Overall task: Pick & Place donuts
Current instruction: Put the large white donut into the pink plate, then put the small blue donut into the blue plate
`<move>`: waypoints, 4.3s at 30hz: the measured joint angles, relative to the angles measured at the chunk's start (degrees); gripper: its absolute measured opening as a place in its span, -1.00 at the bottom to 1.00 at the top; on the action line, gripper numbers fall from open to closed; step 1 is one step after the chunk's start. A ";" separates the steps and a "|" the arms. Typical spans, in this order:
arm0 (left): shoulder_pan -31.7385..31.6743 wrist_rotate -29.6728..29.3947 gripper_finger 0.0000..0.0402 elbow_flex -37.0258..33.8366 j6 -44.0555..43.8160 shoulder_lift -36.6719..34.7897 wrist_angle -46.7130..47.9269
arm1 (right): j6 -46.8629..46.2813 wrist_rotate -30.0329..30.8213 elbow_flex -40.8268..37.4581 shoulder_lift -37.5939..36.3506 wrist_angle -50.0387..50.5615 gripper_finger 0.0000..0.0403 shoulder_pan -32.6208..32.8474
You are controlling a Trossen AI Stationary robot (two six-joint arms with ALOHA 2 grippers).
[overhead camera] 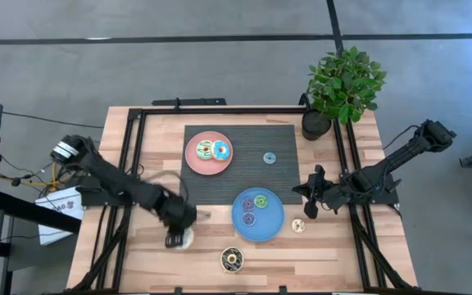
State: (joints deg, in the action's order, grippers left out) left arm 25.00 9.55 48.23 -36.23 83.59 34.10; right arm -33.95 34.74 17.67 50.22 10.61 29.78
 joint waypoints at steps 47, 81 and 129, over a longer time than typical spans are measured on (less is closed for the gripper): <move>-57.86 -5.04 -0.18 -13.31 40.07 -8.48 -24.61 | -0.52 -0.24 0.00 0.00 -0.45 -1.00 0.11; -60.11 -9.15 0.24 -13.29 40.30 -21.28 -18.54 | -0.55 -0.24 0.00 0.00 -0.44 -1.00 0.11; -8.07 -35.46 0.24 -37.51 12.84 -47.26 -25.24 | -5.00 -7.56 48.71 46.32 24.22 0.21 -35.67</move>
State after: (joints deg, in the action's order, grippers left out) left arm 16.93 -25.91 10.72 -23.40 36.33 8.87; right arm -38.95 27.18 66.39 96.53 34.83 -5.89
